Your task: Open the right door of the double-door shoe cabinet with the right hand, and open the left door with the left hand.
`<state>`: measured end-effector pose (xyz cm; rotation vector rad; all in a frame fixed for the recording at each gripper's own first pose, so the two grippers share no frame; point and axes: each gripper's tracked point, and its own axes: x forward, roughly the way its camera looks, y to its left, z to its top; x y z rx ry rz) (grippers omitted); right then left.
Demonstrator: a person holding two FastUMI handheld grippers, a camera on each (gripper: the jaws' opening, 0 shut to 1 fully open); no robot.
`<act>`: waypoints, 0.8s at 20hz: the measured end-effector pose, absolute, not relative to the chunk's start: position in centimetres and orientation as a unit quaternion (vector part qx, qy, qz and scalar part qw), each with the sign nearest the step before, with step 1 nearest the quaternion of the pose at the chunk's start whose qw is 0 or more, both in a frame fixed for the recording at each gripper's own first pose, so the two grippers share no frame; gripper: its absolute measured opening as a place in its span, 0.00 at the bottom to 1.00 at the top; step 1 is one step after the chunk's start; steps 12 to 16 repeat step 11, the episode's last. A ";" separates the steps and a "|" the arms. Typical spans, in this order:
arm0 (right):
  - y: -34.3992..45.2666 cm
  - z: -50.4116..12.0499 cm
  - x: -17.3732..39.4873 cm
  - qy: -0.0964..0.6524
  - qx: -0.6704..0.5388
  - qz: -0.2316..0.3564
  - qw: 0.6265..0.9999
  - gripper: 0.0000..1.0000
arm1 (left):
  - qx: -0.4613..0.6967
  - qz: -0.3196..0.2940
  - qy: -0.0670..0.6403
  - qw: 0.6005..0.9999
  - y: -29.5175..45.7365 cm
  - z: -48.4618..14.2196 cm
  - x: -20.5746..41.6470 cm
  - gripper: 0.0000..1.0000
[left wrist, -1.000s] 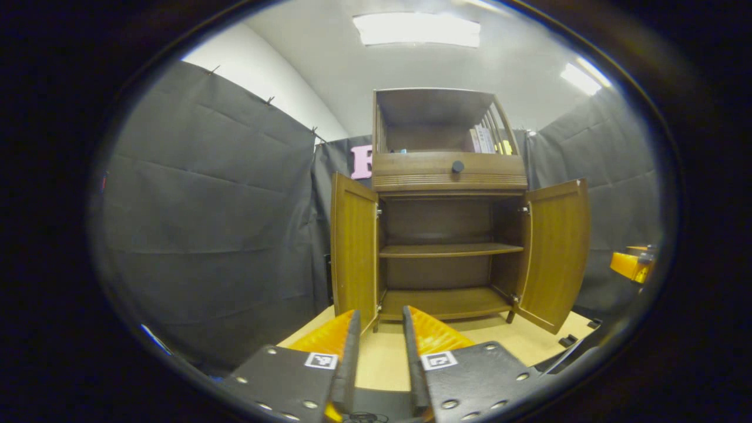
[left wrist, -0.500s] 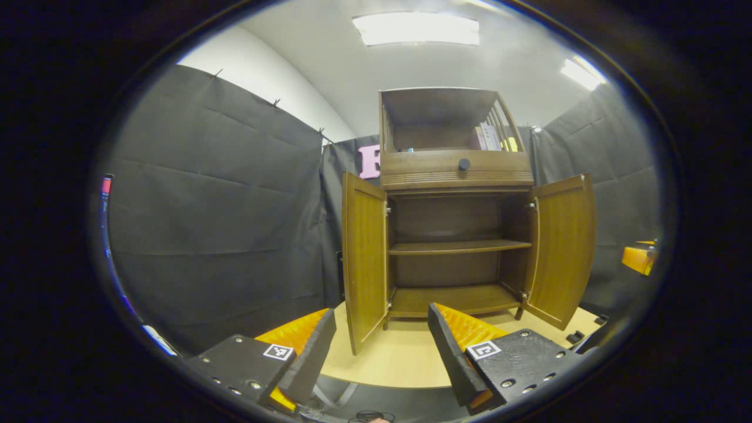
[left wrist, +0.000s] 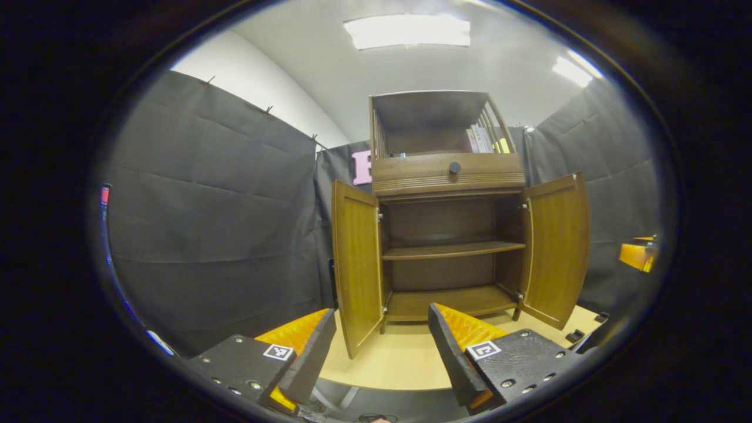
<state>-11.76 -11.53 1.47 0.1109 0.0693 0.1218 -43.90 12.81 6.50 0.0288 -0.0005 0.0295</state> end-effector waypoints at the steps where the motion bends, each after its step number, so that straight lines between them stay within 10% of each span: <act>1: -11.7 1.5 -11.6 0.035 0.055 0.059 0.996 0.92 | 0.014 0.015 -0.001 1.000 12.7 6.7 -43.8 0.93; 16: -12.5 1.9 -10.2 0.031 0.056 0.056 0.996 0.95 | 0.016 0.009 -0.004 1.000 11.4 7.1 -42.5 0.96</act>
